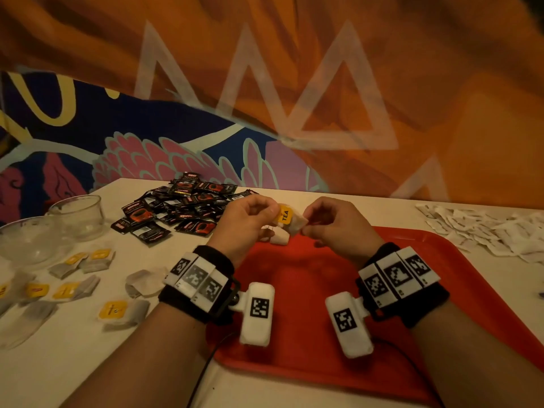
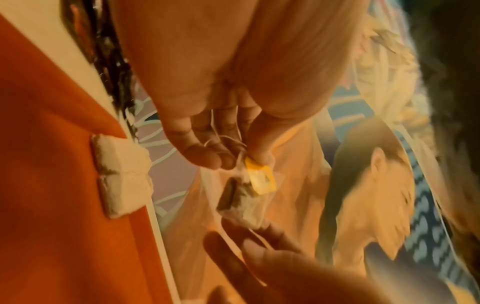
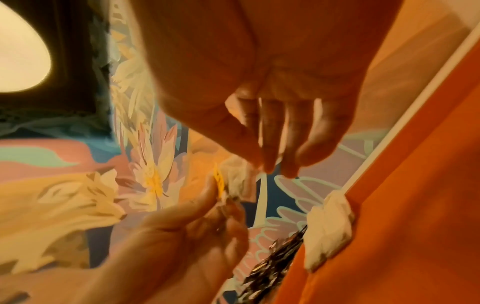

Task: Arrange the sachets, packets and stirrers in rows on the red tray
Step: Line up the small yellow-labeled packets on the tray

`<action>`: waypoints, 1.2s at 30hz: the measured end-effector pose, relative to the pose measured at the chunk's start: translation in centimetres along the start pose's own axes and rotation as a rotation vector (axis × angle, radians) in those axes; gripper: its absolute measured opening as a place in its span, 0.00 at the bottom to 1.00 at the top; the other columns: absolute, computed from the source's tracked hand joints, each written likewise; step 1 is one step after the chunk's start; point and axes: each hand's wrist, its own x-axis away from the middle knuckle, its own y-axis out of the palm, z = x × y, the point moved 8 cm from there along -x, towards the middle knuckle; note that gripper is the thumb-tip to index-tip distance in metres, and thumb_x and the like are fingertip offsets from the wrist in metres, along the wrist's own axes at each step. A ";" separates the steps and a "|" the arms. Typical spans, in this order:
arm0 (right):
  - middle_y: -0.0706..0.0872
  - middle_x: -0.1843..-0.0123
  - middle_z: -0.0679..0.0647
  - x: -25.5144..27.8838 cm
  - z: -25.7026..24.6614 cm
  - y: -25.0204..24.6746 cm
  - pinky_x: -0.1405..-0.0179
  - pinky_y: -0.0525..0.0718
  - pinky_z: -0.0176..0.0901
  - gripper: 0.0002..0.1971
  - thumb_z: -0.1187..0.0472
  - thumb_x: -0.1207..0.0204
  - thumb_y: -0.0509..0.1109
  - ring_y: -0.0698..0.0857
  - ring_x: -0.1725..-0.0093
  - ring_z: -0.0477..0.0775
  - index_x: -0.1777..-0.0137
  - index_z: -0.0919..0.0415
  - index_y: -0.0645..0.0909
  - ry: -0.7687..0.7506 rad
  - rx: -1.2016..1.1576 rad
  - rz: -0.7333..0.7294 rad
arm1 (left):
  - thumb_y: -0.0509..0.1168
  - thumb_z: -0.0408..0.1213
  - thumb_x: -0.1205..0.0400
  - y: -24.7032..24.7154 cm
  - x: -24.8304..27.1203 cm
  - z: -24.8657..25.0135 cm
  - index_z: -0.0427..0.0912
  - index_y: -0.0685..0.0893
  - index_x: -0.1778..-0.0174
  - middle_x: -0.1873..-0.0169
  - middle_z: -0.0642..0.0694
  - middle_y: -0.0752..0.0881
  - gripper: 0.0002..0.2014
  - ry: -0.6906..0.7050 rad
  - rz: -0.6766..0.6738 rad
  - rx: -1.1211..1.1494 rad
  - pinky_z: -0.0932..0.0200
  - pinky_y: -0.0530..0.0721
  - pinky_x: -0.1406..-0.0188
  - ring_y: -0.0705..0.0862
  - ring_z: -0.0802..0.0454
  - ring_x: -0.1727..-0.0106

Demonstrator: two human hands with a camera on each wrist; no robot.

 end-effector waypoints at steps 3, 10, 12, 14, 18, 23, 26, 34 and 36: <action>0.88 0.48 0.48 0.0 -0.1 -1.2 0.50 0.85 0.44 0.15 0.70 0.32 0.75 0.87 0.47 0.50 0.53 0.49 0.81 0.008 0.185 0.080 | 0.68 0.29 0.16 0.5 0.3 1.4 0.43 0.86 0.55 0.61 0.49 0.87 0.06 0.164 -0.001 -0.260 0.63 0.85 0.63 0.85 0.58 0.60; 0.92 0.56 0.46 0.8 -2.3 1.2 0.46 0.88 0.53 0.11 0.51 0.37 0.78 0.89 0.53 0.47 0.54 0.48 0.89 -0.105 0.107 -0.147 | 0.70 0.28 0.18 1.6 0.9 3.3 0.38 0.90 0.52 0.60 0.53 0.89 0.04 0.348 -0.055 -0.407 0.72 0.82 0.58 0.86 0.68 0.60; 0.92 0.58 0.49 0.9 -2.3 1.4 0.55 0.87 0.50 0.15 0.46 0.42 0.73 0.89 0.55 0.52 0.56 0.48 0.89 -0.089 0.021 -0.179 | 0.70 0.28 0.18 1.4 0.9 3.5 0.40 0.90 0.53 0.61 0.55 0.89 0.05 0.361 -0.046 -0.411 0.72 0.82 0.57 0.86 0.68 0.60; 0.92 0.57 0.52 0.7 -2.1 1.3 0.59 0.84 0.48 0.09 0.52 0.39 0.75 0.90 0.51 0.56 0.57 0.49 0.88 -0.067 -0.029 -0.184 | 0.70 0.29 0.18 1.3 0.8 3.6 0.42 0.90 0.53 0.60 0.57 0.89 0.06 0.370 -0.042 -0.424 0.70 0.83 0.55 0.86 0.67 0.58; 0.92 0.61 0.55 0.5 -2.2 0.5 0.57 0.84 0.54 0.04 0.60 0.25 0.77 0.90 0.55 0.61 0.60 0.54 0.88 -0.111 0.001 -0.091 | 0.70 0.35 0.17 1.0 1.0 3.7 0.46 0.89 0.47 0.56 0.57 0.89 0.05 0.349 0.016 -0.321 0.67 0.84 0.57 0.86 0.65 0.57; 0.93 0.60 0.52 0.4 -2.7 -0.5 0.61 0.83 0.46 0.04 0.61 0.22 0.75 0.90 0.56 0.55 0.56 0.52 0.87 -0.121 -0.122 -0.007 | 0.72 0.42 0.19 0.8 0.9 3.3 0.43 0.90 0.47 0.52 0.48 0.91 0.09 0.292 0.038 -0.239 0.50 0.90 0.52 0.89 0.47 0.50; 0.93 0.56 0.49 0.3 -2.4 0.2 0.58 0.82 0.45 0.03 0.59 0.25 0.78 0.90 0.54 0.50 0.56 0.49 0.87 -0.098 -0.044 -0.063 | 0.71 0.37 0.18 0.3 0.9 3.5 0.42 0.90 0.53 0.56 0.44 0.91 0.04 0.303 0.064 -0.185 0.48 0.90 0.50 0.89 0.43 0.51; 0.92 0.52 0.46 0.4 -2.0 0.5 0.53 0.86 0.45 0.10 0.53 0.29 0.81 0.89 0.51 0.46 0.49 0.50 0.89 -0.078 0.037 -0.086 | 0.71 0.34 0.18 0.1 0.9 3.6 0.46 0.88 0.55 0.59 0.46 0.91 0.03 0.297 0.056 -0.215 0.61 0.89 0.58 0.90 0.55 0.59; 0.91 0.61 0.47 0.4 -2.0 0.5 0.57 0.87 0.48 0.03 0.56 0.28 0.81 0.90 0.58 0.50 0.57 0.50 0.90 -0.064 0.069 -0.088 | 0.71 0.33 0.18 0.1 0.9 3.6 0.44 0.88 0.55 0.60 0.45 0.91 0.02 0.290 0.057 -0.204 0.63 0.88 0.60 0.90 0.56 0.60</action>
